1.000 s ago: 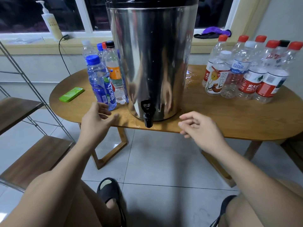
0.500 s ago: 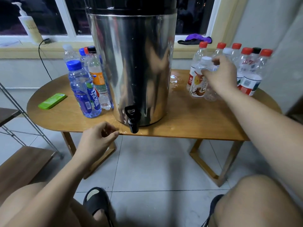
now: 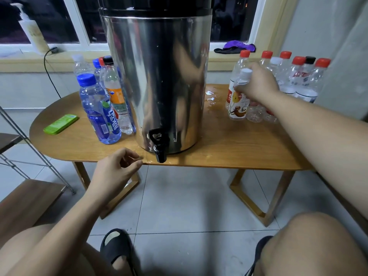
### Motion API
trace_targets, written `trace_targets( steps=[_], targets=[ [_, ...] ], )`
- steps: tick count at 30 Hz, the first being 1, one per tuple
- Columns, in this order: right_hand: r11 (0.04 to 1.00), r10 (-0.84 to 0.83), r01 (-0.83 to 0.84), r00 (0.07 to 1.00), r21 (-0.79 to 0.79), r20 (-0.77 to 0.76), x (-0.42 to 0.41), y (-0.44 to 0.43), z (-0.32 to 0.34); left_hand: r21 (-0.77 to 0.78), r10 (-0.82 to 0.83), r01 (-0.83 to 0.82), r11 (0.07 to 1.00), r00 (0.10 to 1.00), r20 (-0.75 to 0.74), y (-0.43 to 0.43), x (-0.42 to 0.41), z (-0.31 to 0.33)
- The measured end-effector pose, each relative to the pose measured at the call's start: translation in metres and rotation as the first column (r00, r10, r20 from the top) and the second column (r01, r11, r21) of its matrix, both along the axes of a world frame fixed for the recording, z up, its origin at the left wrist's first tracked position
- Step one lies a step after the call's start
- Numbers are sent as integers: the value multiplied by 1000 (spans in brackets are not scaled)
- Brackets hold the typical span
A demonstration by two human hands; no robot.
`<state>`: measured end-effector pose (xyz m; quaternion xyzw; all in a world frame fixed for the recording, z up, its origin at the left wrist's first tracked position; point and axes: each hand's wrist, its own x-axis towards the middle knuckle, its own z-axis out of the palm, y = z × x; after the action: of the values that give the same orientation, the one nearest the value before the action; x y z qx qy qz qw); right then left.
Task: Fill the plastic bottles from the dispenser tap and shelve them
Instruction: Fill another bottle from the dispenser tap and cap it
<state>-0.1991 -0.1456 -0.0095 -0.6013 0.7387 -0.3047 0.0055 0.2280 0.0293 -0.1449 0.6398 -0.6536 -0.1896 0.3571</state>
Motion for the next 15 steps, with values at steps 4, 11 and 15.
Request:
trace_targets(
  steps=[4, 11, 15],
  targets=[
    [1000, 2, -3, 999, -15, -32, 5, 7, -7, 0, -6, 6, 1000, 1000, 13, 1, 0, 3],
    [989, 129, -122, 989, -81, 79, 22, 52, 4, 24, -52, 52, 998, 999, -10, 8, -3, 12],
    [962, 270, -261, 952, -80, 145, 41, 105, 15, -13, -57, 56, 998, 998, -30, 13, -4, 19]
  ],
)
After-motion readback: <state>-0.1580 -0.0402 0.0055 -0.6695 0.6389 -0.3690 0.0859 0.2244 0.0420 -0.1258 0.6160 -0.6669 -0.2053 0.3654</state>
